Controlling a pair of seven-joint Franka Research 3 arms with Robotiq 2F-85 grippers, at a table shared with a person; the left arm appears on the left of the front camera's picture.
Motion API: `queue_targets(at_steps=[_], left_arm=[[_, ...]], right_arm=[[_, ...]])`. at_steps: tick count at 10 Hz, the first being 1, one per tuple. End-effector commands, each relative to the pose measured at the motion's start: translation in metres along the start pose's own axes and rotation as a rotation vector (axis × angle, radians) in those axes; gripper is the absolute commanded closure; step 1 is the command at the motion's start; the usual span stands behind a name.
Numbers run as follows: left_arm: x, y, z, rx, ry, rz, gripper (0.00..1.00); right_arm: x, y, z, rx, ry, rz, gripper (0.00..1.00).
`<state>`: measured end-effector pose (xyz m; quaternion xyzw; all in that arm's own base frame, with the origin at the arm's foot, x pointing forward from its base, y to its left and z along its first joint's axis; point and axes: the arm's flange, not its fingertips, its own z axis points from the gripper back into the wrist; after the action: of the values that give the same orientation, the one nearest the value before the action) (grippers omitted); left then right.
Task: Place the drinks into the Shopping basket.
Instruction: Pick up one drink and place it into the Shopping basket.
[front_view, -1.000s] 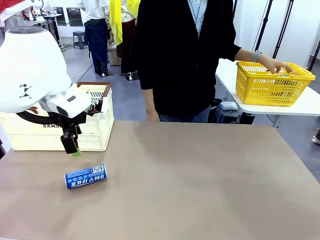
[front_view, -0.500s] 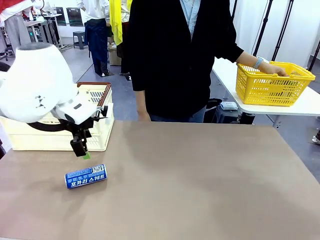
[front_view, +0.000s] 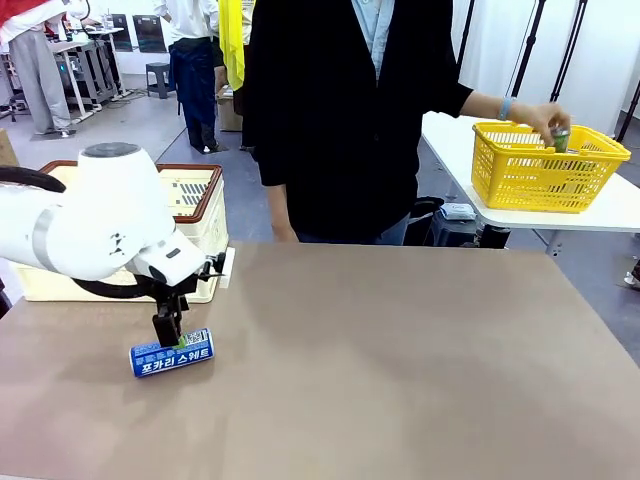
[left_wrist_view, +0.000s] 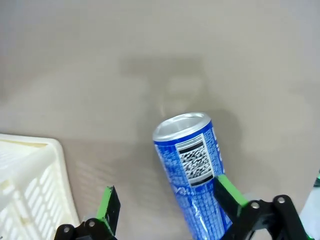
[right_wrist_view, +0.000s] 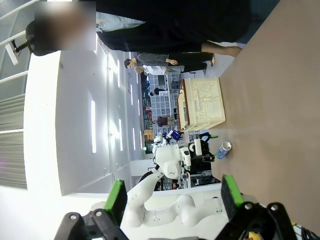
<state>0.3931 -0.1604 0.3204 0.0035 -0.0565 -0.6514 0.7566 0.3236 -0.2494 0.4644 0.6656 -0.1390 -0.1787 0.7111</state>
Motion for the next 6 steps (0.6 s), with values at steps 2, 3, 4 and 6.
queue_targets(at_steps=[2,3,4,6], left_arm=[[-0.022,-0.040,-0.022,0.001,0.038,-0.025,0.00],[-0.023,-0.039,-0.030,-0.021,0.051,-0.019,0.00],[-0.023,-0.039,-0.034,-0.037,0.055,-0.011,0.00],[-0.026,-0.039,-0.031,-0.057,0.040,-0.020,0.00]], right_arm=[[-0.004,0.002,0.001,0.000,0.010,0.008,0.00],[-0.004,0.002,0.001,0.000,0.010,0.008,0.00],[-0.004,0.002,0.001,0.000,0.010,0.008,0.00],[-0.004,0.002,0.001,0.000,0.010,0.008,0.00]])
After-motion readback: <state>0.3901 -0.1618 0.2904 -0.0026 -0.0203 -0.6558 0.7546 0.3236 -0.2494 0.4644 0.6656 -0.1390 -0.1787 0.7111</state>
